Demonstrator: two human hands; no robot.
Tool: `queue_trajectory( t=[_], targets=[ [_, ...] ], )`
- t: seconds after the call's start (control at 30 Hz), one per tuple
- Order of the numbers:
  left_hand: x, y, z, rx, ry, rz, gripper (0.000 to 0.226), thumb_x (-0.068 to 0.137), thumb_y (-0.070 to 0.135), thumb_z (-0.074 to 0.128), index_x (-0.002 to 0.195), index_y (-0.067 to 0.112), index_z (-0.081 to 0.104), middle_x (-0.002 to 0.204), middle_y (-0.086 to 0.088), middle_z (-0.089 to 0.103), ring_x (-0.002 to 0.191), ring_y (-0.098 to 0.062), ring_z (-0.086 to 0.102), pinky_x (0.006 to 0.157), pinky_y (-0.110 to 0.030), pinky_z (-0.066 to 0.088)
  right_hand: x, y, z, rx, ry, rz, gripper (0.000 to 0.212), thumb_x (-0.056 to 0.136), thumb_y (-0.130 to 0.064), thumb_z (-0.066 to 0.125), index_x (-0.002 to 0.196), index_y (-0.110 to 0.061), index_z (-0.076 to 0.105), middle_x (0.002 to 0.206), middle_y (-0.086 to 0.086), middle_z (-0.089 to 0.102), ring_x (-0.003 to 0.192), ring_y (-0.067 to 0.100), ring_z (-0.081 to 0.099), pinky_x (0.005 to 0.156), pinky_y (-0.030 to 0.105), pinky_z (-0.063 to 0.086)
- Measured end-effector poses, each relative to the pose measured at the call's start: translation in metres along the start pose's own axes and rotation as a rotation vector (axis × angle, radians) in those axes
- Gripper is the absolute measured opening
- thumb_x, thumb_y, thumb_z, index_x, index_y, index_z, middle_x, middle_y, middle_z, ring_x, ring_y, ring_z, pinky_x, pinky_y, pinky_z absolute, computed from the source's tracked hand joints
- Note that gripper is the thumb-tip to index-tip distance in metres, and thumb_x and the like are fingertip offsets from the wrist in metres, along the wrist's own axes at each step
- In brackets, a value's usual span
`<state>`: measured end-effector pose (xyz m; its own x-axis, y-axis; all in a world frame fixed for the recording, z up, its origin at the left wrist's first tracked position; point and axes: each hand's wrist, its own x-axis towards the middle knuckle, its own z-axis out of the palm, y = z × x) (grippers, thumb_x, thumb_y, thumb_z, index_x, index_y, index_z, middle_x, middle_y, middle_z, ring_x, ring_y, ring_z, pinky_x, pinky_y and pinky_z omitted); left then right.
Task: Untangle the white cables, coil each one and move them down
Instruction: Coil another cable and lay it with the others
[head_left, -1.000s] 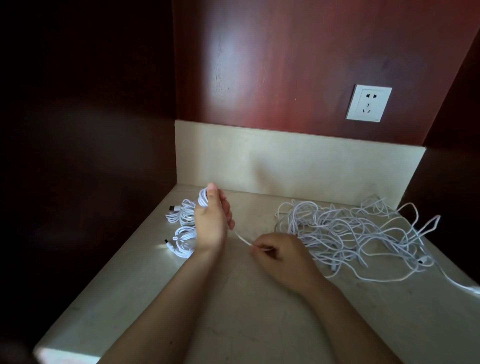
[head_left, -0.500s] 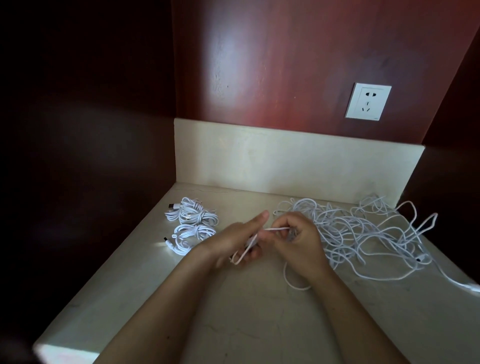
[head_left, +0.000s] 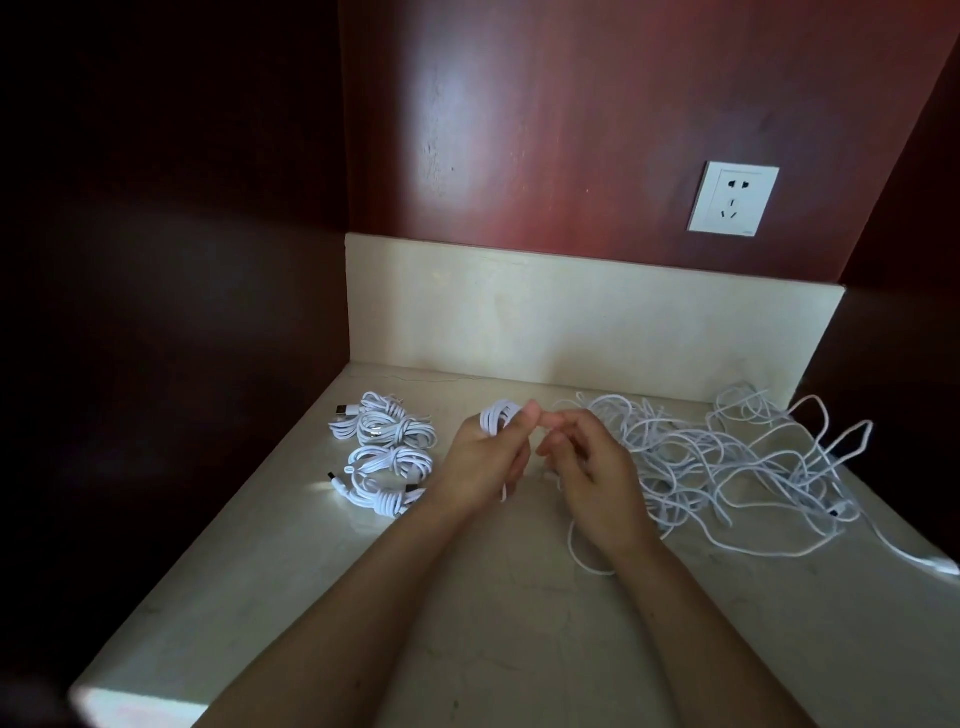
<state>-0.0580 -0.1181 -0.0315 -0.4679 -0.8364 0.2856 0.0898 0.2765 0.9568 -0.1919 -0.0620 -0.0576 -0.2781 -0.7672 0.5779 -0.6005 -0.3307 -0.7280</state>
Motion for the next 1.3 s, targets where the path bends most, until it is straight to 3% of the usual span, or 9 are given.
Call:
queue_trajectory(
  t=[0.07, 0.2, 0.43, 0.57, 0.77, 0.93, 1.07, 1.2, 1.3],
  targets=[
    [-0.003, 0.005, 0.002, -0.095, -0.013, 0.111, 0.039, 0.103, 0.032, 0.045, 0.080, 0.016, 0.073, 0.039, -0.001, 0.035, 0.037, -0.013, 0.034, 0.047, -0.023, 0.038, 0.001, 0.001, 0.001, -0.120, 0.013, -0.015, 0.019, 0.099, -0.015, 0.052, 0.111, -0.022, 0.065, 0.095, -0.011, 0.071, 0.089, 0.005, 0.067, 0.079, 0.036, 0.054],
    [0.002, 0.012, -0.007, -0.426, 0.034, 0.152, 0.034, 0.098, 0.040, 0.045, 0.106, 0.017, 0.069, 0.040, 0.003, 0.027, 0.034, -0.008, 0.024, 0.038, -0.017, 0.028, 0.000, 0.005, 0.001, -0.215, -0.015, 0.033, 0.017, 0.100, -0.018, 0.051, 0.091, -0.021, 0.065, 0.082, -0.010, 0.070, 0.082, 0.006, 0.066, 0.080, 0.037, 0.052],
    [0.008, 0.008, -0.016, -0.455, 0.187, -0.033, 0.043, 0.105, 0.039, 0.033, 0.097, 0.010, 0.064, 0.044, 0.002, 0.024, 0.038, -0.009, 0.021, 0.039, -0.015, 0.022, -0.005, -0.005, -0.002, -0.307, -0.111, 0.042, 0.031, 0.099, -0.046, 0.041, 0.090, -0.030, 0.066, 0.057, -0.016, 0.060, 0.062, 0.003, 0.059, 0.067, 0.029, 0.047],
    [0.009, 0.007, -0.019, -0.396, 0.264, -0.074, 0.042, 0.105, 0.039, 0.035, 0.088, 0.011, 0.061, 0.044, 0.001, 0.028, 0.036, -0.010, 0.026, 0.038, -0.016, 0.025, -0.009, -0.015, -0.002, -0.469, -0.203, -0.041, 0.047, 0.094, -0.057, 0.030, 0.095, -0.027, 0.066, 0.071, -0.011, 0.065, 0.076, 0.014, 0.063, 0.068, 0.031, 0.045],
    [0.010, -0.006, -0.012, -0.335, 0.099, -0.273, 0.045, 0.105, 0.041, 0.033, 0.094, 0.011, 0.064, 0.042, 0.004, 0.031, 0.035, -0.009, 0.029, 0.039, -0.016, 0.022, -0.001, -0.014, 0.002, -0.859, -0.258, 0.085, 0.042, 0.104, -0.044, 0.028, 0.104, -0.019, 0.062, 0.099, 0.007, 0.070, 0.096, 0.029, 0.064, 0.075, 0.034, 0.043],
    [0.005, -0.008, -0.002, -0.281, -0.077, -0.344, 0.044, 0.104, 0.042, 0.036, 0.094, 0.010, 0.065, 0.042, 0.005, 0.032, 0.034, -0.008, 0.031, 0.037, -0.014, 0.024, 0.007, 0.010, -0.030, -0.818, -0.143, 0.306, 0.037, 0.104, -0.037, 0.032, 0.107, -0.014, 0.060, 0.108, 0.013, 0.067, 0.103, 0.032, 0.062, 0.085, 0.037, 0.045],
    [0.000, -0.010, 0.000, -0.114, -0.176, -0.275, 0.044, 0.103, 0.041, 0.037, 0.096, 0.011, 0.068, 0.044, 0.004, 0.037, 0.035, -0.009, 0.033, 0.036, -0.016, 0.027, 0.004, 0.013, -0.038, -0.702, -0.060, 0.334, 0.029, 0.089, -0.045, 0.056, 0.111, -0.026, 0.059, 0.097, -0.002, 0.068, 0.096, 0.024, 0.064, 0.081, 0.032, 0.048],
    [-0.002, -0.007, -0.005, 0.184, -0.184, -0.134, 0.041, 0.102, 0.043, 0.042, 0.097, 0.015, 0.072, 0.045, 0.007, 0.045, 0.034, -0.012, 0.035, 0.036, -0.020, 0.030, 0.003, -0.001, -0.028, -0.580, 0.038, 0.016, 0.060, 0.088, -0.042, 0.058, 0.144, -0.032, 0.040, 0.131, -0.006, 0.057, 0.113, 0.016, 0.057, 0.091, 0.033, 0.048],
    [-0.005, -0.003, -0.008, 0.222, -0.253, -0.138, 0.038, 0.101, 0.037, 0.049, 0.069, 0.023, 0.064, 0.045, 0.007, 0.046, 0.037, -0.012, 0.036, 0.039, -0.021, 0.031, 0.005, -0.004, -0.019, -0.589, -0.101, -0.292, 0.041, 0.093, -0.030, 0.047, 0.131, -0.023, 0.060, 0.113, 0.001, 0.066, 0.103, 0.025, 0.062, 0.085, 0.041, 0.051]
  ],
)
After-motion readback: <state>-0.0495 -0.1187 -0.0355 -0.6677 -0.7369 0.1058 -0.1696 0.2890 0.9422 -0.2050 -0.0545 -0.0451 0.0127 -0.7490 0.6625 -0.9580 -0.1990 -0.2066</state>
